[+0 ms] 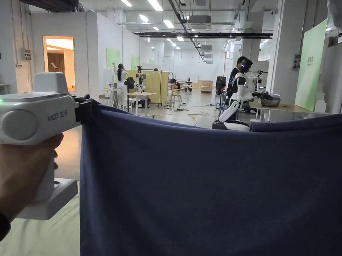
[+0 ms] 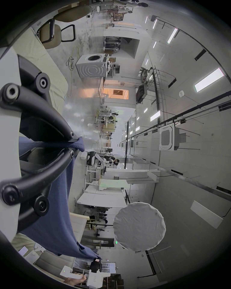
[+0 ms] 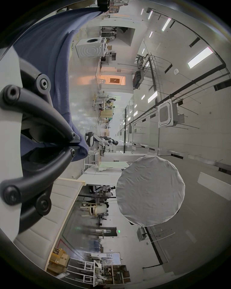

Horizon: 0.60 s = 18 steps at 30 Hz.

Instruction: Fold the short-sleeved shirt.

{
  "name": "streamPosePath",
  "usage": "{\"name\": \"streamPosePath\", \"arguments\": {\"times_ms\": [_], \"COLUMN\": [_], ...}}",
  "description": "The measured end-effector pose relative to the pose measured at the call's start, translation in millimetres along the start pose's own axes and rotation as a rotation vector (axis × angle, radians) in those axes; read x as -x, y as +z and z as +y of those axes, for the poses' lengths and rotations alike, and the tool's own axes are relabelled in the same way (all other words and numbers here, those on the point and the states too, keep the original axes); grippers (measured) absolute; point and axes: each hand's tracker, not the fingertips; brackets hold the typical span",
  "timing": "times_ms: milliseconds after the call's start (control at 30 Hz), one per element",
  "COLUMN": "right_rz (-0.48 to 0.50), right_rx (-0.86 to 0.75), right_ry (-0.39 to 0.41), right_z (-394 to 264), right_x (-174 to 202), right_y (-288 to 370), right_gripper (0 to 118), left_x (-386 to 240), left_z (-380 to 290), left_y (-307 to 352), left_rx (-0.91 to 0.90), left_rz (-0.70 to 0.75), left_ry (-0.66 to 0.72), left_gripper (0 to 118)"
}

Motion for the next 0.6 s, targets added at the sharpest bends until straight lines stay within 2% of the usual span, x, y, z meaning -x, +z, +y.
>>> {"name": "streamPosePath", "arguments": {"times_ms": [100,167,433,533,600], "right_rz": [-0.002,-0.024,-0.048,-0.052,-0.052], "right_rx": [0.002,-0.013,0.084,0.109,0.116], "right_ry": [0.038,0.097,0.083,0.064,0.070], "right_z": [1.7,1.6,-1.9,-13.8,-18.0], "right_x": [7.5,14.3,25.4,26.8,30.6], "right_y": [-18.9,-30.2,-92.1,-112.2,-122.4], "right_gripper": [3,3,3,3,3], "left_x": [-3.8,-5.2,-2.3,-8.3,-11.0], "left_z": [-0.8,-3.7,-17.6,-29.4,-34.5], "left_y": [-23.7,-40.0,-99.3,-118.5,-130.9], "left_rx": [0.014,0.032,0.077,0.122,0.124], "left_rz": [0.004,-0.002,0.028,0.050,0.055], "left_ry": [-0.007,0.001,0.015,-0.090,-0.088], "left_gripper": [6,6,6,6,6]}}
